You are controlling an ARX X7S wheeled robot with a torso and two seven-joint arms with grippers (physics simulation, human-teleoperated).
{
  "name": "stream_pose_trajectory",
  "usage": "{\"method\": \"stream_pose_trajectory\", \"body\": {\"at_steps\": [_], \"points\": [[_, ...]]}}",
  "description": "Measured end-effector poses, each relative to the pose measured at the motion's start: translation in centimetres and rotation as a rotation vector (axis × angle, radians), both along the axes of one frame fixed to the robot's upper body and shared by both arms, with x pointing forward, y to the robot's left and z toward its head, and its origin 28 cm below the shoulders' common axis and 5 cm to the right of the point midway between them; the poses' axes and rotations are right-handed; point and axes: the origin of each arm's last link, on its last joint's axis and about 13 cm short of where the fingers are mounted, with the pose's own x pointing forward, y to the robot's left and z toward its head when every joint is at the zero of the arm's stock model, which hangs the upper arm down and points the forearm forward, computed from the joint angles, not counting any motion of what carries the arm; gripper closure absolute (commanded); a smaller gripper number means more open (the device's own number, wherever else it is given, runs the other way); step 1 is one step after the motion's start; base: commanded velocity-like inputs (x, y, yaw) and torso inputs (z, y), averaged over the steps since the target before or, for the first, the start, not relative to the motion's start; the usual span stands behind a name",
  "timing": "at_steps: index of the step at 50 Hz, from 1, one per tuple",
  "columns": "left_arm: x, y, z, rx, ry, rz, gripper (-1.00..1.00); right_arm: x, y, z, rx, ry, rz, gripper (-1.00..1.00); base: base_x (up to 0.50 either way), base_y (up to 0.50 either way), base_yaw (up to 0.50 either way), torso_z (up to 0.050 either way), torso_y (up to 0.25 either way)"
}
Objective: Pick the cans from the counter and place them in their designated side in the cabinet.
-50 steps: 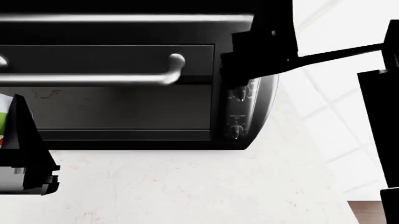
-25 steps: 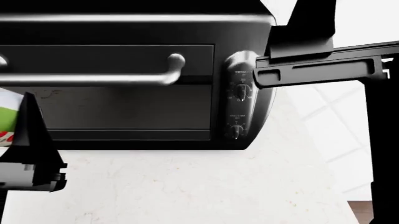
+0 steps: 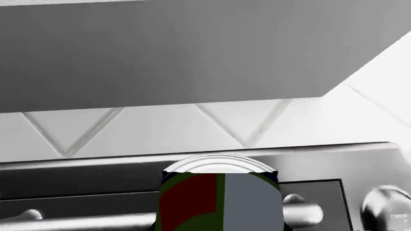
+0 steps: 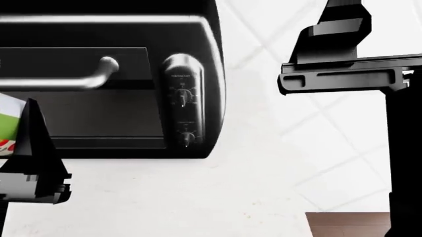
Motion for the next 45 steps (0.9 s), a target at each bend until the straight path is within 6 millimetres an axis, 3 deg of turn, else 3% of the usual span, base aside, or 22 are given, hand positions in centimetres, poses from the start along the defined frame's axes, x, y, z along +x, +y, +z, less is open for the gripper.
{"method": "stream_pose_trajectory", "body": {"at_steps": [28,45], "points": [[-0.4,0.2,-0.1,-0.002,-0.002,0.008,1.00,0.2,0.7,-0.5,0.005,0.017,0.029,-1.00,0.00,-0.37,0.00,0.000,0.000],[-0.8,0.2,0.4,0.013,-0.008,0.016,1.00,0.3,1.1,-0.7,0.011,0.031,0.045,-1.00,0.00,-0.01,0.00,0.000,0.000]]}}
